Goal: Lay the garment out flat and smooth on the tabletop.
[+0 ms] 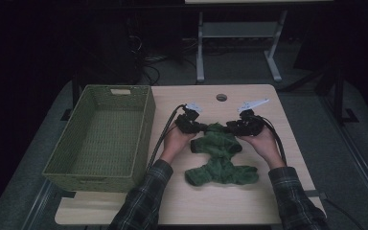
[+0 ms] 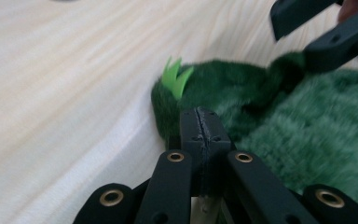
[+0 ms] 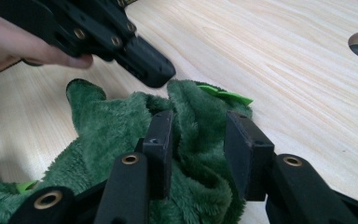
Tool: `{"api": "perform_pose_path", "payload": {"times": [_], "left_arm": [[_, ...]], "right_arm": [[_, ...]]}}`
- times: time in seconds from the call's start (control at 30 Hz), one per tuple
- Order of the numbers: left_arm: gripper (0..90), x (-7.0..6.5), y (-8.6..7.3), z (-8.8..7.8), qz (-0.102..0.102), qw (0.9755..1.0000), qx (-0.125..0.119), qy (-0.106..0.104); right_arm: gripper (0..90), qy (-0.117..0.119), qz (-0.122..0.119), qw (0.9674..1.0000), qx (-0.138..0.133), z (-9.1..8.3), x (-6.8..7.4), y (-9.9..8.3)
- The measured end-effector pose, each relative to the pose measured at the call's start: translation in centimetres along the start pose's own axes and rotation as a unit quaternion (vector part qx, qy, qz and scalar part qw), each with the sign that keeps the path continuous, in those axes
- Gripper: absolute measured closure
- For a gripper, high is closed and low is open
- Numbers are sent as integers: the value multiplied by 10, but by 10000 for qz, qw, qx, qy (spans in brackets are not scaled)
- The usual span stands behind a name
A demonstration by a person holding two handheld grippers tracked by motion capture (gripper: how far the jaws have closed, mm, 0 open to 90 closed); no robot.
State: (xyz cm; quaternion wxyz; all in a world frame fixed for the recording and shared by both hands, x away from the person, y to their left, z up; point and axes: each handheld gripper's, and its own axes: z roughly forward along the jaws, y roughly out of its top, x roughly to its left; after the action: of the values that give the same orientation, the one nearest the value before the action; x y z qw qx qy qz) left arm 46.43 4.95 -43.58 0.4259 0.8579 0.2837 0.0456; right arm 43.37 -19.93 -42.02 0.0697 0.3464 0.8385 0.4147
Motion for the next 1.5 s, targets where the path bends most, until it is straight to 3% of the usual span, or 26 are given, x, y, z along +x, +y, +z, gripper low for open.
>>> {"api": "perform_pose_path", "payload": {"times": [0.17, 0.43, 0.5, 0.6, 0.63, 0.67, 0.7, 0.77, 0.8, 0.9, 1.03, 1.3, 1.5], "left_arm": [[887, -2, 11, -8, 110, 9999, 5, 100], [780, 1, 1, -1, -30, 9999, 63, 99], [729, 2, 0, -2, -96, 9999, 47, 126], [700, 2, -1, -3, -131, 9998, 41, 157], [681, 3, -2, -4, -110, 9998, 51, 170], [645, 4, -3, -4, -179, 9997, 28, 183], [627, 4, -4, -5, -197, 9996, 18, 193], [589, 5, -4, -6, -186, 9996, 34, 188], [569, 6, -5, -6, -213, 9996, 6, 188], [525, 6, -5, -8, -230, 9996, -44, 174], [488, 3, -3, -8, -285, 9994, -195, 9], [467, -3, 0, 6, -269, 9992, -204, -211], [485, -13, 7, 12, -149, 9980, -264, -563]], "right_arm": [[616, -43, 6, 10000, -25, 4, 2, 2], [616, 10, 49, 9997, 227, 29, 0, -3], [619, 33, -36, 9994, 335, 38, 0, -5], [672, -71, -127, 9990, 424, 44, 1, -5], [736, -107, -97, 9988, 475, 46, 2, -6], [839, -101, -105, 9989, 451, 47, 2, -6], [853, -113, -127, 9990, 417, 46, 2, -6], [857, -108, -132, 9992, 356, 44, 3, -5], [863, -111, -160, 9997, 122, 35, 5, 0], [866, -77, -151, 9997, -200, 21, 4, 6], [869, 21, -84, 9980, -631, 5, 0, 8], [870, 113, -24, 9955, -937, -9, -3, 9], [869, 22, -29, 9944, -1054, -18, -6, 9]]}}
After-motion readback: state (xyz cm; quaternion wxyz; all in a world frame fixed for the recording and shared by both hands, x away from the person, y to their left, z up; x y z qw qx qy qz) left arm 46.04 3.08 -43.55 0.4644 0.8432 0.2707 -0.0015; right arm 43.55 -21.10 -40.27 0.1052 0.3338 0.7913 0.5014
